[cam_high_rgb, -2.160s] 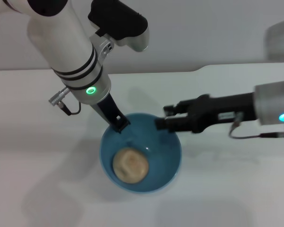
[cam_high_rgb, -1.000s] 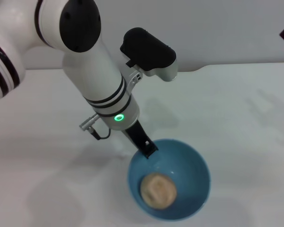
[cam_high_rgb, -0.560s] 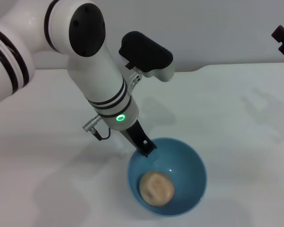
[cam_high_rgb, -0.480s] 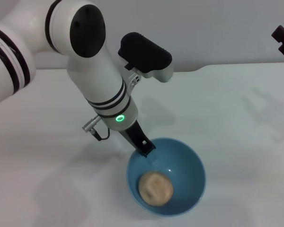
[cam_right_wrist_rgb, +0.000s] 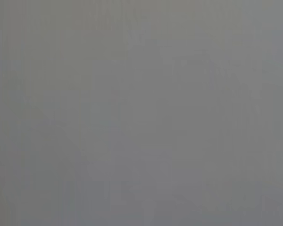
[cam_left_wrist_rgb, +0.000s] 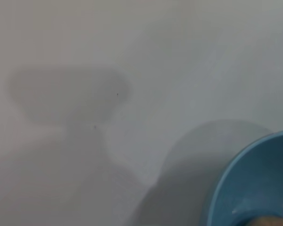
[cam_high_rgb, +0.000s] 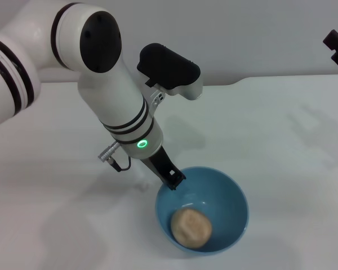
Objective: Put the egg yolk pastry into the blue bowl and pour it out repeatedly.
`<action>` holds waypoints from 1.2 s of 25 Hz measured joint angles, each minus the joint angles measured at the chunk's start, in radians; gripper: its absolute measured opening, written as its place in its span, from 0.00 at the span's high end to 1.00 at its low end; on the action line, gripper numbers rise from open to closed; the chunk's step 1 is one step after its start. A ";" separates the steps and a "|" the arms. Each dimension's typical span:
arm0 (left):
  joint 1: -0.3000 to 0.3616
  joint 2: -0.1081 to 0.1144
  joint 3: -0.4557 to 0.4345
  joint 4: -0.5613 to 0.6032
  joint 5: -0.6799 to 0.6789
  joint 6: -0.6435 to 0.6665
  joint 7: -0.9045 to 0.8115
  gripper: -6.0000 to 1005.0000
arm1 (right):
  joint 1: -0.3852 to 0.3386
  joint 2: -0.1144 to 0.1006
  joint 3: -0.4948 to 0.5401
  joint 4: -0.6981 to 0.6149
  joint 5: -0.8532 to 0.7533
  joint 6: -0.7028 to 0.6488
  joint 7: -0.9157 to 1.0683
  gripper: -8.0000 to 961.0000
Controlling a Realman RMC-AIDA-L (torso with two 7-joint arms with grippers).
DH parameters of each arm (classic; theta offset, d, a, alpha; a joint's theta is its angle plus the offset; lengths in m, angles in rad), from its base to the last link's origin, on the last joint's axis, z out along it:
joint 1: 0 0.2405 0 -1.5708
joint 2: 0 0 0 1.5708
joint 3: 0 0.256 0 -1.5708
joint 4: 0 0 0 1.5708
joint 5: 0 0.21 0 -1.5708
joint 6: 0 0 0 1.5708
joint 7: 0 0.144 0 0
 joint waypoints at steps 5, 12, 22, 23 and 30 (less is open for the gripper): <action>-0.001 0.002 -0.004 0.001 -0.001 0.002 -0.005 0.89 | 0.000 0.000 0.000 0.000 0.000 0.003 0.000 0.47; 0.007 0.009 -0.047 -0.048 -0.001 0.029 -0.002 0.83 | 0.000 0.000 0.007 0.027 0.005 0.005 0.000 0.47; 0.080 0.018 -0.289 -0.092 0.001 0.147 0.111 0.46 | -0.008 -0.003 0.011 0.038 0.003 0.061 -0.001 0.47; 0.106 0.017 -0.332 -0.109 -0.009 0.169 0.133 0.42 | -0.010 -0.003 0.011 0.040 0.003 0.066 -0.004 0.47; 0.347 0.018 -0.435 -0.220 -0.262 0.441 0.341 0.35 | -0.013 -0.001 0.021 0.093 0.009 0.107 -0.088 0.47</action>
